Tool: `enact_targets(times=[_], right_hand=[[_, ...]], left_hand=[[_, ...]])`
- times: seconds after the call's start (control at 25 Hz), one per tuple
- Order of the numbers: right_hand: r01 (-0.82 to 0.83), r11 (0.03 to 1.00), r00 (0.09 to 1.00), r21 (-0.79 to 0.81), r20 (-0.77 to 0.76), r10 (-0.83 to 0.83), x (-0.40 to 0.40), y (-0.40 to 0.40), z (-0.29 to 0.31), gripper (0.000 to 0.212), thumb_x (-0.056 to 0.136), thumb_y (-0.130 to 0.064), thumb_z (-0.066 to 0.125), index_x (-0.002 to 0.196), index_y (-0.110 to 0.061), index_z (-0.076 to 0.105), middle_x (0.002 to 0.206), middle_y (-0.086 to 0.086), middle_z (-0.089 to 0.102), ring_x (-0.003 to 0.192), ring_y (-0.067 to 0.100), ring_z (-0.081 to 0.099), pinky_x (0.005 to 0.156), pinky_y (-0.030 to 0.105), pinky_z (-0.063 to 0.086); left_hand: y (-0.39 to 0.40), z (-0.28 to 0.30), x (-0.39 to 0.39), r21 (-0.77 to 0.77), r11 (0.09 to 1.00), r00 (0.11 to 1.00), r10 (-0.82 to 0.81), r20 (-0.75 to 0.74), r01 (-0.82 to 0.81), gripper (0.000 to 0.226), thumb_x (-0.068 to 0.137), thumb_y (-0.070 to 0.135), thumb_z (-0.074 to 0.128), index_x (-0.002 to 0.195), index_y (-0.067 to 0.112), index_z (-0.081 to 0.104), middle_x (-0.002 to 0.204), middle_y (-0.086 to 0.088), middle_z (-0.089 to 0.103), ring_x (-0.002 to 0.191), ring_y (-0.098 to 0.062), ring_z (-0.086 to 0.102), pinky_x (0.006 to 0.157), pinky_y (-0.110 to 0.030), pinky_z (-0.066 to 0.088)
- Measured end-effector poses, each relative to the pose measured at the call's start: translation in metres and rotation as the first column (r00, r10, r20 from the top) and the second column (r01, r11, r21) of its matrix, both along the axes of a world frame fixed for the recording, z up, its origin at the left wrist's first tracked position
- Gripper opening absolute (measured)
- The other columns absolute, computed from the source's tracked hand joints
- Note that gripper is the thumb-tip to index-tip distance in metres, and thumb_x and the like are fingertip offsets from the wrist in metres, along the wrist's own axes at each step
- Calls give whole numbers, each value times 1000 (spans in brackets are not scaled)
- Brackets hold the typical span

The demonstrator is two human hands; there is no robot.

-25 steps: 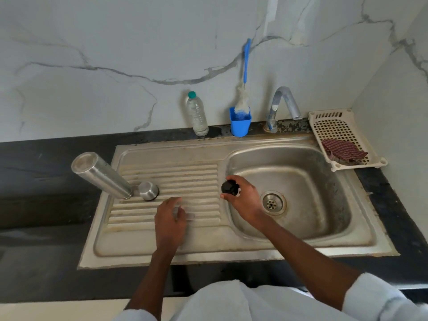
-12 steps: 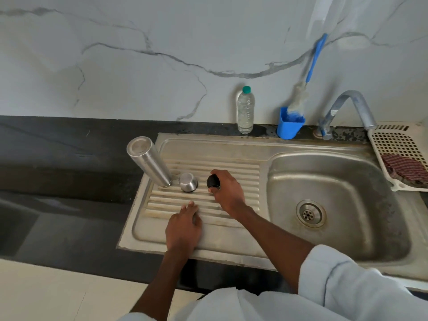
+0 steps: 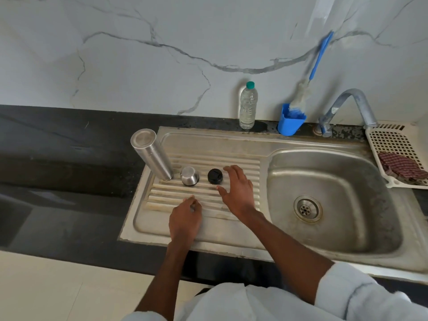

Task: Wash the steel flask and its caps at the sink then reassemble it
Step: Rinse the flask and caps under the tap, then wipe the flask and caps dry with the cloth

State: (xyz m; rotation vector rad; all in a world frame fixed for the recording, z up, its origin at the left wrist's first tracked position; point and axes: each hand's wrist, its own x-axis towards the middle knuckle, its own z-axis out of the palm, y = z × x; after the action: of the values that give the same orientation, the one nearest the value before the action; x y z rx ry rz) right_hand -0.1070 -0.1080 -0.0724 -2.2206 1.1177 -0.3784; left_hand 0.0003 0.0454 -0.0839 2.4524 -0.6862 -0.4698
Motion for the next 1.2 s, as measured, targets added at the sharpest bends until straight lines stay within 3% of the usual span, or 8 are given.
enact_targets(times=[0.08,0.24,0.36,0.44,0.68,0.84,1.04,1.2], right_hand=[[52,996,998,-67,21,-51,-28,11,-1,48,96,-36,68,141,-26,54,154,0,43,136,22,49,113,46,38],[7,962,999,-273,35,2,-79,-2,-3,13,95,-21,69,106,-27,73,134,-1,59,119,22,62,108,47,38],[42,979,997,-199,-62,-55,-111,-21,5,43,83,-3,66,116,-31,70,137,-1,57,126,21,57,109,45,36],[97,985,987,-139,-111,-113,-137,-34,7,42,85,-7,63,120,-29,67,137,-3,56,126,21,55,107,43,36],[219,961,963,-170,-119,-240,-216,-79,10,59,86,-9,61,143,-22,52,136,-1,59,128,23,54,105,48,43],[393,903,917,-172,1,-398,-270,-128,21,41,83,-7,64,119,-27,69,125,-6,64,118,20,60,101,46,45],[584,790,812,-188,136,-568,-342,-197,37,27,81,-8,61,95,-26,76,104,-6,73,96,22,69,92,43,53],[543,827,833,-146,-35,-553,-387,-273,31,17,81,-15,63,91,-24,73,102,-1,69,98,28,66,81,38,54]], left_hand=[[-5,11,-11,-167,984,995,76,58,-66,21,106,31,54,101,22,73,95,7,72,99,-23,69,84,-32,48],[-43,20,-39,-341,927,957,-56,286,156,30,99,11,65,128,16,68,139,-2,61,137,-23,48,115,-39,41],[-81,19,-70,-309,903,937,-218,272,300,31,99,21,66,129,14,69,157,-5,50,154,-25,34,127,-41,24],[-100,18,-95,-364,860,930,-292,224,358,24,104,25,59,116,12,74,141,-4,64,147,-24,46,126,-37,22],[-157,24,-156,-413,783,884,-434,174,465,19,102,9,63,115,16,75,126,3,70,124,-11,61,109,-31,49],[-216,30,-205,-444,792,889,-457,26,420,26,98,1,63,112,19,76,102,8,77,92,-9,72,87,-30,58],[-300,28,-280,-392,805,789,-560,-252,446,33,101,14,65,134,17,67,133,2,70,125,-11,63,107,-29,47],[-349,41,-339,-391,828,655,-558,-510,401,46,108,41,55,147,16,59,144,-1,63,135,-12,57,109,-24,41]])
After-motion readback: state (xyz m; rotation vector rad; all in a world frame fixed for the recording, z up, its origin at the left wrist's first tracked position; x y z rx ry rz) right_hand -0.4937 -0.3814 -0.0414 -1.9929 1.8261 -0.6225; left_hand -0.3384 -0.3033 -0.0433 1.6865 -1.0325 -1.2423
